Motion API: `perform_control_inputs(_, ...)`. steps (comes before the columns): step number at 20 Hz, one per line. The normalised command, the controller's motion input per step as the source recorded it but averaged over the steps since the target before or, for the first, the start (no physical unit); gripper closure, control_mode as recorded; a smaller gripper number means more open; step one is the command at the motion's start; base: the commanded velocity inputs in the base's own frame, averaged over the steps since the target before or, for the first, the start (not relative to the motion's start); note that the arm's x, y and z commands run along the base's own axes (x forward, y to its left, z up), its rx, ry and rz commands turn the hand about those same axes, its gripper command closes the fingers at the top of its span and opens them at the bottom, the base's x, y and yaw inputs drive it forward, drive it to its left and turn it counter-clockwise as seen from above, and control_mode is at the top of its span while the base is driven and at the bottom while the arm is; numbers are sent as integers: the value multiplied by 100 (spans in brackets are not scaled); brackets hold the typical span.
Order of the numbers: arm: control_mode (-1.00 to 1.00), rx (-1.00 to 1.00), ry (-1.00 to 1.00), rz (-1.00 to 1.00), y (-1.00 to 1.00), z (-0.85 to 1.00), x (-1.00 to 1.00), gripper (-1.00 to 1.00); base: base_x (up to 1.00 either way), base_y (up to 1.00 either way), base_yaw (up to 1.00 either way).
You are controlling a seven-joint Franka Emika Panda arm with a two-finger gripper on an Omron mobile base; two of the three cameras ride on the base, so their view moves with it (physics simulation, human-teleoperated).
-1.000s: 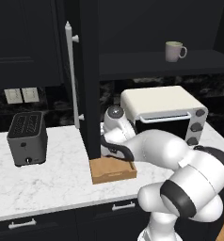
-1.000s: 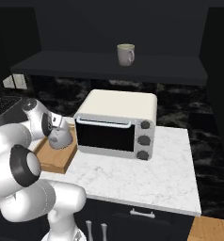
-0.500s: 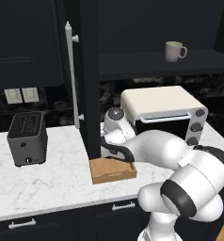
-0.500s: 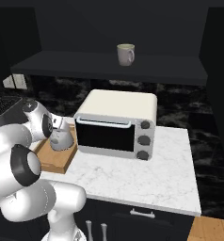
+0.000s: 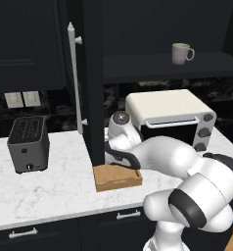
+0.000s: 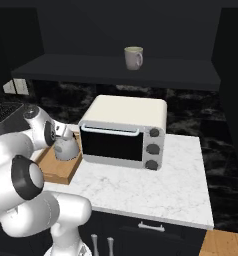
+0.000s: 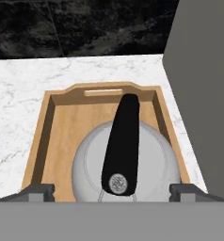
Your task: Pick the kettle from the counter and place it on the tray. Then pick the mug from the cabinet and place it on the tray. Then close the cabinet doors.
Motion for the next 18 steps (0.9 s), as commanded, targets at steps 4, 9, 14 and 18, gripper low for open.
perform_control_inputs(4, -100, 9, 0, -4, -1, 51, -42, -100, 0, 0, 0)
perform_control_inputs(9, -100, 9, 0, -5, 0, 82, -54, -100, 0, 0, 0)
perform_control_inputs(14, -100, 1, 0, -6, -6, 76, -56, -100, 0, 0, 0)
perform_control_inputs(18, -100, 0, -1, -1, -12, 75, -58, -100, 0, 0, 0)
